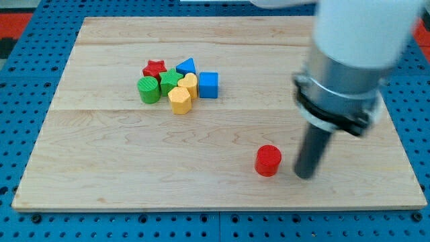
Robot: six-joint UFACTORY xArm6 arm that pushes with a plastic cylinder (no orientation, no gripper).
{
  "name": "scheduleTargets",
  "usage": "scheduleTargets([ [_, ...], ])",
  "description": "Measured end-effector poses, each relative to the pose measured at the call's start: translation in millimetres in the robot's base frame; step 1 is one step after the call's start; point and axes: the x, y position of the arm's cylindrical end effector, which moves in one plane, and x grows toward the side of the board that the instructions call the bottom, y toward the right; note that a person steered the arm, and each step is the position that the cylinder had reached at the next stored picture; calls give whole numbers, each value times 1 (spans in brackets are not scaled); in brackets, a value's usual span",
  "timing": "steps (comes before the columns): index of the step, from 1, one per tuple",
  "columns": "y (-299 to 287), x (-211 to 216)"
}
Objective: Push the red circle into the group of blocks
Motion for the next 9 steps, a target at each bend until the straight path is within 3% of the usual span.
scheduleTargets([
  [1,-60,0],
  [2,-92,-65],
  [3,-79,-70],
  [4,-79,-110],
  [5,-127,-144],
  [6,-66,-86],
  [7,-110,-96],
  [8,-142,-136],
  [9,-142,-148],
])
